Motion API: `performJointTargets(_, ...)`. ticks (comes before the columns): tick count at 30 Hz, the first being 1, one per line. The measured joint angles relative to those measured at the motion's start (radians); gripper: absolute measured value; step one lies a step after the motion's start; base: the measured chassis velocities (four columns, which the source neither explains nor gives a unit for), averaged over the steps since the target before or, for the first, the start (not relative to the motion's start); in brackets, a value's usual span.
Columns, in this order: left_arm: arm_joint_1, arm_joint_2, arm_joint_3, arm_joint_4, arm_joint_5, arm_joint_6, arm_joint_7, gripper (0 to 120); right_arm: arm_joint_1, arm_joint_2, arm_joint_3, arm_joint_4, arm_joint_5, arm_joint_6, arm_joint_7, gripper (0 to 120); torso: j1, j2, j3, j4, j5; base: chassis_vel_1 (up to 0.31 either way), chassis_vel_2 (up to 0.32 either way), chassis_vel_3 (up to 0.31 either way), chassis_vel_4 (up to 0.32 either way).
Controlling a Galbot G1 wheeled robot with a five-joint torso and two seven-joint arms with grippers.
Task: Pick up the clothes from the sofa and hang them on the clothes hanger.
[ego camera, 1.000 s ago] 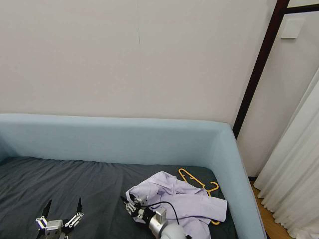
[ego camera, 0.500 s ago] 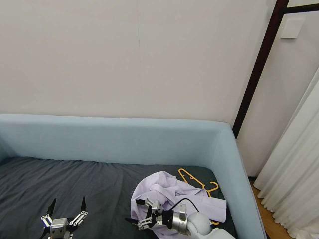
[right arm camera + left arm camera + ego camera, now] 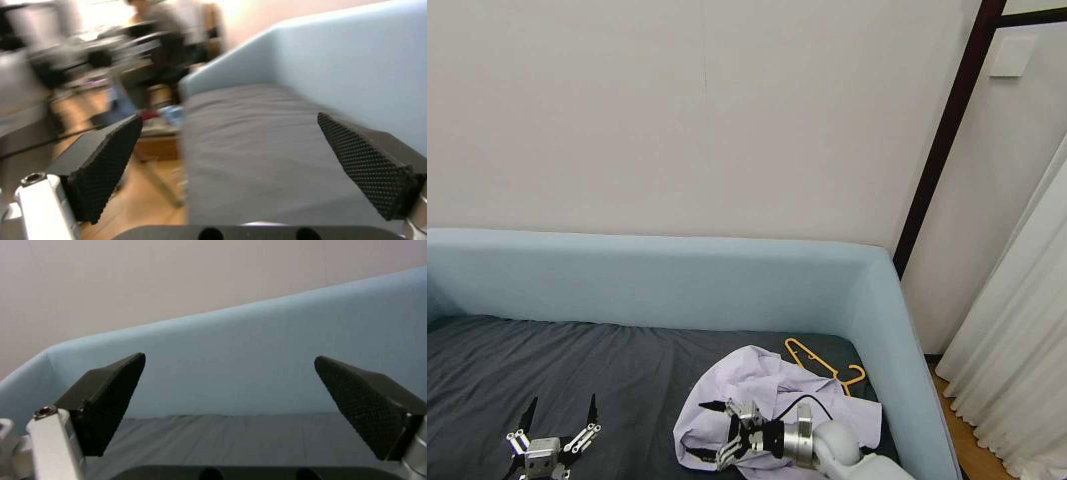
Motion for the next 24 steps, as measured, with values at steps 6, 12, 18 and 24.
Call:
performJointTargets(6, -0.006, 0.007, 0.003, 0.011, 0.0, 0.0, -0.006, 100, 0.029, 0.003, 0.038, -0.031, -0.07, -0.131, 0.243, 100, 0.0, 0.0, 0.0, 0.0, 0.0, 0.0, 0.0, 0.0, 0.0)
performJointTargets(12, -0.012, 0.01, 0.002, 0.024, 0.0, -0.001, -0.01, 100, 0.059, 0.031, 0.068, -0.143, -0.21, -0.254, 0.349, 100, 0.0, 0.0, 0.0, -0.0002, 0.0, 0.0, 0.0, 0.0, 0.0)
performJointTargets(18, -0.017, 0.005, 0.004, 0.029, 0.003, -0.001, -0.011, 100, 0.076, 0.066, 0.088, -0.244, -0.305, -0.255, 0.226, 100, 0.0, 0.0, 0.0, 0.0, 0.0, 0.0, 0.0, 0.0, 0.0)
performJointTargets(24, -0.019, -0.003, 0.004, 0.033, 0.007, -0.001, -0.011, 100, 0.086, 0.103, 0.101, -0.306, -0.357, -0.246, 0.204, 84, 0.0, 0.0, 0.0, 0.0001, -0.0001, 0.0, 0.0, 0.0, 0.0)
